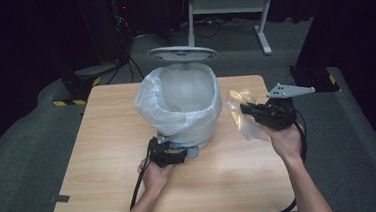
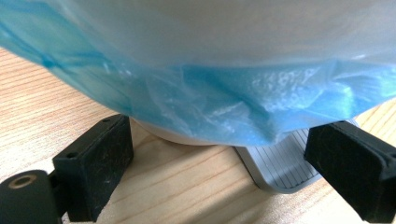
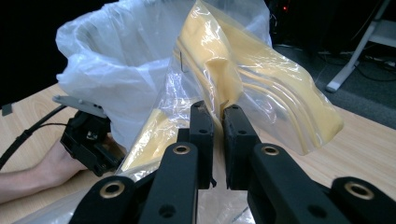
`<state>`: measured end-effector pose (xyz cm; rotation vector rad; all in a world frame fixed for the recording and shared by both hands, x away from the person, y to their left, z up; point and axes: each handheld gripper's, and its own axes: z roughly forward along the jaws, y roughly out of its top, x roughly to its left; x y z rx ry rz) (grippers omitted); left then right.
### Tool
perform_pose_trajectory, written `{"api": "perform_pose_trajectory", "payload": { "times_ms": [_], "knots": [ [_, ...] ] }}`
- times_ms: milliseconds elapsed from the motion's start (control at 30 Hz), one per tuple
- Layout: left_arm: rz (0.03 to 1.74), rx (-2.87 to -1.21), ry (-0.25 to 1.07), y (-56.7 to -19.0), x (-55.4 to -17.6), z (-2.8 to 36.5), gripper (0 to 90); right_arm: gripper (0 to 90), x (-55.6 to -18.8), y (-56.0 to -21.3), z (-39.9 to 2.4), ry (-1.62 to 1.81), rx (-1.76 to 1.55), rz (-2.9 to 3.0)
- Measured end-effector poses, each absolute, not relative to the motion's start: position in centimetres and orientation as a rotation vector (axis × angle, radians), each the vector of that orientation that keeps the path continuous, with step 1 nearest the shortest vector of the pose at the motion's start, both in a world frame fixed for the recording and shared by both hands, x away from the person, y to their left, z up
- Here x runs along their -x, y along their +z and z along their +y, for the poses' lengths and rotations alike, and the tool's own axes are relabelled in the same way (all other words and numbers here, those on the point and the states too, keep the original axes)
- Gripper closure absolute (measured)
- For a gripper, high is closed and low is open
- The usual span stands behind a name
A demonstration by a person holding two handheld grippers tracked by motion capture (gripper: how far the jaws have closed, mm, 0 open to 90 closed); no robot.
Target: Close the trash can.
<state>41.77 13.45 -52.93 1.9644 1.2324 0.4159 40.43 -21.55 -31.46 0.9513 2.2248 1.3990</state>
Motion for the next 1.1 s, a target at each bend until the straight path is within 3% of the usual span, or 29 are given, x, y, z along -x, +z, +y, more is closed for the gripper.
{"api": "perform_pose_trajectory", "payload": {
  "times_ms": [1100],
  "knots": [
    [1.233,-1.962,0.414,-52.9,-41.8,13.5,8.1,84.3,-41.9,-28.5,-18.2,1.43,-0.841,2.267]
  ]
}}
